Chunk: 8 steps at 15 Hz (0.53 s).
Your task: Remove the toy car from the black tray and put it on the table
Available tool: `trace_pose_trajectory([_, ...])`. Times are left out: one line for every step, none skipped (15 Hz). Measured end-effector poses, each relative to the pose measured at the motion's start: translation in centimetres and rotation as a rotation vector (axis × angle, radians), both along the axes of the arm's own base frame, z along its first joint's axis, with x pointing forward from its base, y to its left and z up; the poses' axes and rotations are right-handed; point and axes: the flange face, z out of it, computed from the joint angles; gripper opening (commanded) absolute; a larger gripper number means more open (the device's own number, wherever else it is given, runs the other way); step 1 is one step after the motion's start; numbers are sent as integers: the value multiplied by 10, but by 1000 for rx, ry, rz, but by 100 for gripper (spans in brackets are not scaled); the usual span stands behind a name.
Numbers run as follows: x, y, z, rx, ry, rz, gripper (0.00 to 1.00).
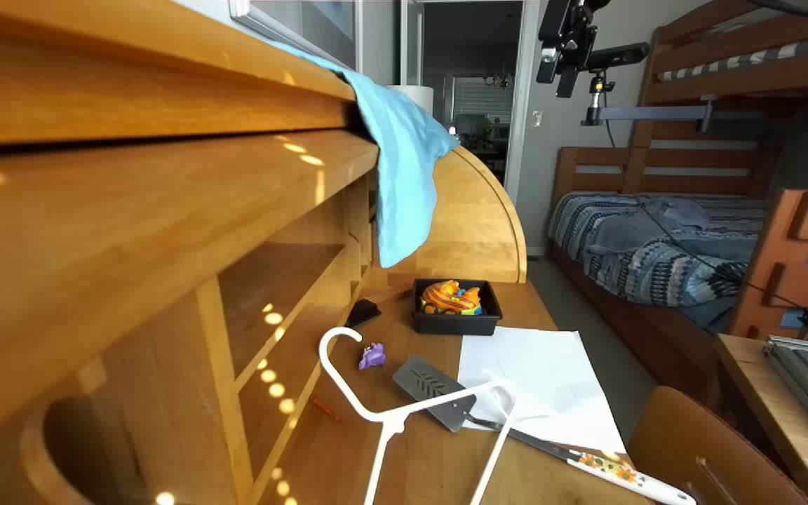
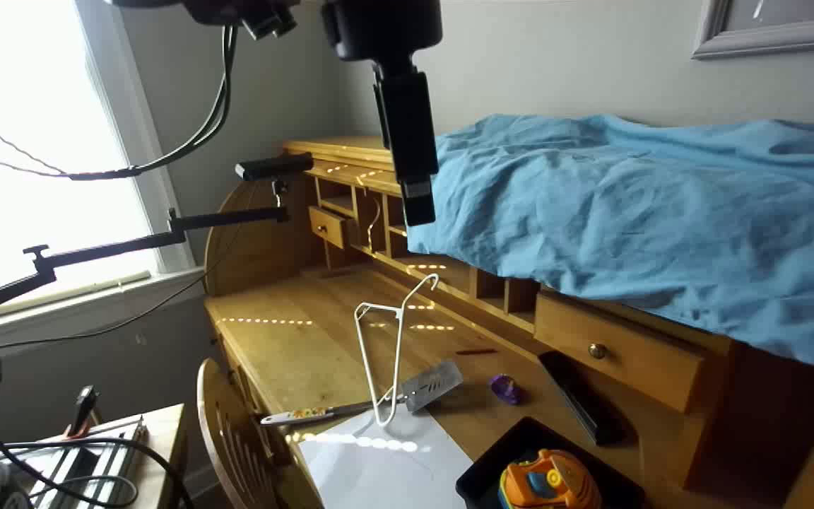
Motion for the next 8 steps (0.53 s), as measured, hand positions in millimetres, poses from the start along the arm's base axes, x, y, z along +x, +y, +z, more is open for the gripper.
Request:
trace_pose_trajectory([0, 0, 0, 0, 0, 0, 100])
trace_pose_trajectory([0, 0, 0, 0, 0, 0, 100])
trace_pose_trajectory([0, 0, 0, 0, 0, 0, 100])
trace_pose_trajectory([0, 0, 0, 0, 0, 0, 100])
trace_pose_trajectory([0, 0, 0, 0, 0, 0, 100])
trace_pose_trajectory([0, 0, 0, 0, 0, 0, 100])
trace_pose_trajectory([1, 0, 0, -4, 0, 1, 100])
trace_pose_trajectory([2, 0, -2, -9, -5, 2, 100])
